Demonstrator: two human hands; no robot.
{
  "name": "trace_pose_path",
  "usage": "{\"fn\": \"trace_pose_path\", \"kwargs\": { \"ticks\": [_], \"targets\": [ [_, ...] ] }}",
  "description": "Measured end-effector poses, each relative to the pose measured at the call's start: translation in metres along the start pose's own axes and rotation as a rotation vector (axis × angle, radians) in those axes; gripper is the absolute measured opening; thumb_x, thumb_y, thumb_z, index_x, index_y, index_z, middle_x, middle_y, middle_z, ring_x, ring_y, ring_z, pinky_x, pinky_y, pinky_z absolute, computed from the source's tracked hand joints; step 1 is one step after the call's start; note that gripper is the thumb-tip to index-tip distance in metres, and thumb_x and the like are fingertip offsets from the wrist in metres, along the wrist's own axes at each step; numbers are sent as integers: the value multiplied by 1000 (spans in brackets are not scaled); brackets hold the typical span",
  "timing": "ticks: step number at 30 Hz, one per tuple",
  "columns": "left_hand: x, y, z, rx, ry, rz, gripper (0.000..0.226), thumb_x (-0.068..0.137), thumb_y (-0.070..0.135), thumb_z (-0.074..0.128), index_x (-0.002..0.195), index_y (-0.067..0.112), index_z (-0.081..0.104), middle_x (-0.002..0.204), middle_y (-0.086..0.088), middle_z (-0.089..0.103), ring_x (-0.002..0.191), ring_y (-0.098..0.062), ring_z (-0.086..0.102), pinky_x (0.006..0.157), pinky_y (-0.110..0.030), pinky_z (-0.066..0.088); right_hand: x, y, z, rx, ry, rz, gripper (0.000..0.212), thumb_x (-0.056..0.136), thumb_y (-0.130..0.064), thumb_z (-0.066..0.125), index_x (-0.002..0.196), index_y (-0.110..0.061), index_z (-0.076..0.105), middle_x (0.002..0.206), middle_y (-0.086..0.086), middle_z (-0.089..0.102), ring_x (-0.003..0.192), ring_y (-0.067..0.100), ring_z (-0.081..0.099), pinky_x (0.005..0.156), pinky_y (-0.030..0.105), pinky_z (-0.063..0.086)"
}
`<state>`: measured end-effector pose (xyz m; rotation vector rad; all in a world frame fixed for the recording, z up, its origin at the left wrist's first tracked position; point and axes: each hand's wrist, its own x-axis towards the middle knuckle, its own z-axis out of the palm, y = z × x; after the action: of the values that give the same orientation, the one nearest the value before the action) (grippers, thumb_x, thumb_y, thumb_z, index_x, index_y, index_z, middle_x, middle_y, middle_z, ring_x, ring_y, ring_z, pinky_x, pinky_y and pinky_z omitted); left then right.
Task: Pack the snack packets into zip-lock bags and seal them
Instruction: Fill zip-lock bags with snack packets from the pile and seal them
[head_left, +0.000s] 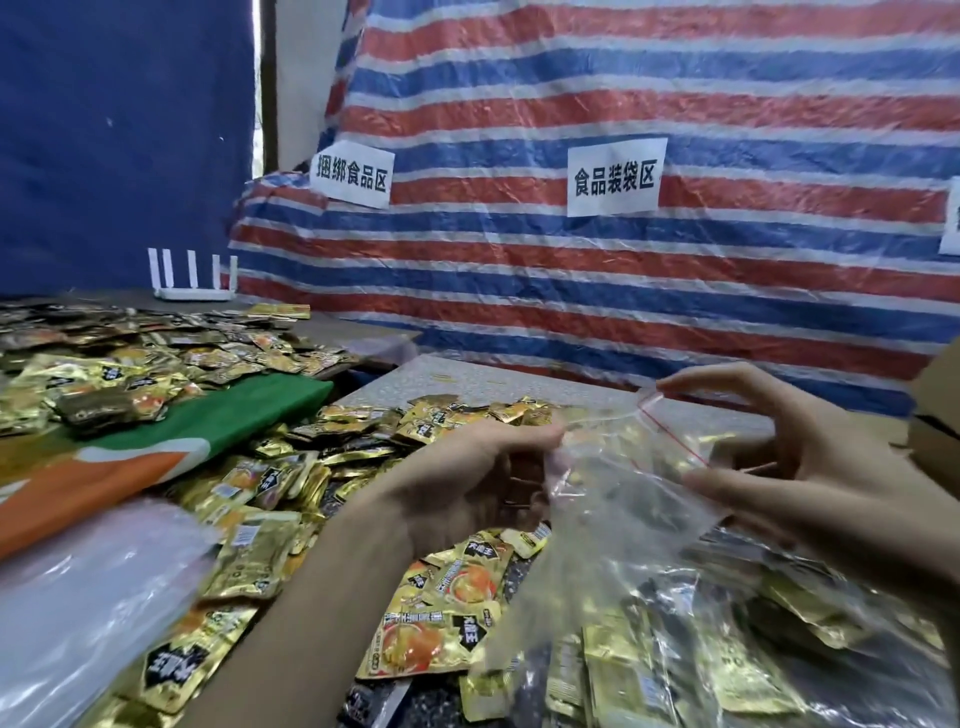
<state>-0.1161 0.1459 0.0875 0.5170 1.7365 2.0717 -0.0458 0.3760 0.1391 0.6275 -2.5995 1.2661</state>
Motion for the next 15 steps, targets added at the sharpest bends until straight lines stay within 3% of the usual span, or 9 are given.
{"fn": "trace_pose_path", "kwargs": {
  "ticks": [2, 4, 6, 9, 11, 13, 15],
  "targets": [
    [4, -2, -1, -179, -17, -35, 27, 80, 32, 68, 97, 11, 67, 82, -2, 63, 74, -14, 56, 72, -27, 50, -2, 0, 0, -14, -67, -73, 46, 77, -39, 69, 119, -57, 60, 64, 7, 64, 50, 6, 52, 45, 18, 39],
    [7, -3, -3, -309, -46, -51, 21, 83, 28, 67, 93, 11, 65, 82, -1, 58, 73, -12, 51, 72, -24, 46, -2, -2, 1, 8, -137, -72, 31, 81, -52, 62, 110, -49, 70, 66, 7, 67, 53, 11, 53, 46, 20, 38],
    [11, -6, -7, -335, -59, -43, 15, 86, 27, 64, 87, 11, 64, 74, 0, 58, 63, -9, 53, 65, -21, 47, -3, -5, 2, 30, -260, -32, 35, 86, -63, 59, 101, -36, 77, 74, 10, 72, 58, 13, 58, 49, 20, 41],
    [18, -11, -13, -290, -49, -32, 19, 87, 32, 64, 85, 13, 68, 74, -1, 59, 62, -10, 55, 65, -23, 47, -1, -4, 2, 9, -345, 1, 33, 81, -52, 61, 93, -26, 77, 86, 9, 74, 70, 15, 67, 57, 21, 47],
    [24, -15, -21, -110, 28, -45, 34, 90, 46, 60, 84, 14, 70, 80, -6, 63, 67, -15, 58, 68, -28, 45, 2, -1, 3, -53, -311, 0, 24, 87, -46, 60, 86, -27, 75, 86, 4, 75, 74, 12, 69, 61, 16, 49],
    [35, -22, -35, 203, 238, -27, 48, 98, 51, 50, 82, 12, 73, 82, -7, 70, 66, -16, 61, 66, -30, 45, 4, 3, 3, -119, -298, 5, 21, 86, -44, 61, 82, -27, 73, 83, 0, 73, 74, 8, 66, 65, 17, 48],
    [55, -34, -54, 490, 502, 23, 37, 102, 39, 50, 87, 13, 72, 87, -9, 72, 71, -17, 62, 68, -32, 46, 6, 3, 4, -167, -287, 3, 18, 76, -41, 59, 79, -27, 71, 81, -1, 70, 74, 7, 63, 71, 28, 49]
  ]
}}
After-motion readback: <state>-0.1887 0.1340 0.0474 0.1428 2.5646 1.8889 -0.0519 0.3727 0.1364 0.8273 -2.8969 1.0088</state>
